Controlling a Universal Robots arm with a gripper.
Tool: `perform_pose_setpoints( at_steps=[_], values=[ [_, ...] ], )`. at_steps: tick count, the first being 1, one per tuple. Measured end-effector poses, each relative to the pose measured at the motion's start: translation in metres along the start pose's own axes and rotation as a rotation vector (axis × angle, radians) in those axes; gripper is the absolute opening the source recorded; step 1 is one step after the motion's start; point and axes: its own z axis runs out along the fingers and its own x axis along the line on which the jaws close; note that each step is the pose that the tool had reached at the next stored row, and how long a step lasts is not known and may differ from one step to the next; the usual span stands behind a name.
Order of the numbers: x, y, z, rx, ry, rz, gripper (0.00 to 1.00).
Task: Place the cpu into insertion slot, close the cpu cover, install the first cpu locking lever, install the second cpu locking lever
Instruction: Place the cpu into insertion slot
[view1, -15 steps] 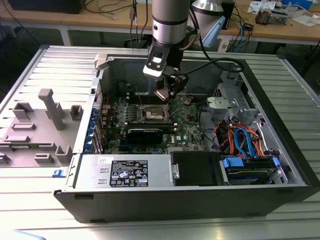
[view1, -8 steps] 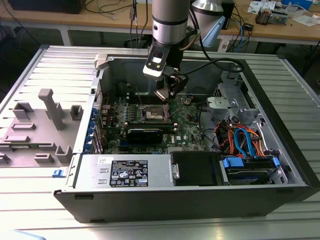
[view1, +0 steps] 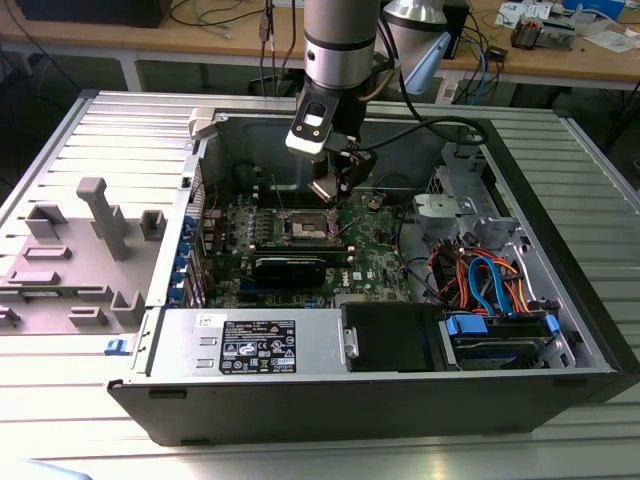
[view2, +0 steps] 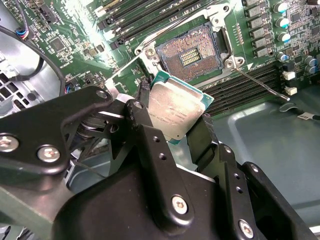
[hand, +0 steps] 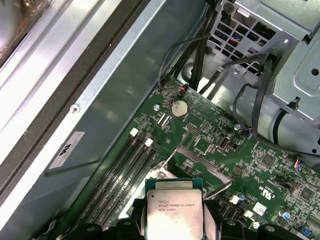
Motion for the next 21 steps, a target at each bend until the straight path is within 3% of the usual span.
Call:
perform_pose_setpoints(
  at_steps=[21],
  values=[
    [0.0,-0.0001,0.001,0.0004,-0.0015,0.012,0.55]
  ],
)
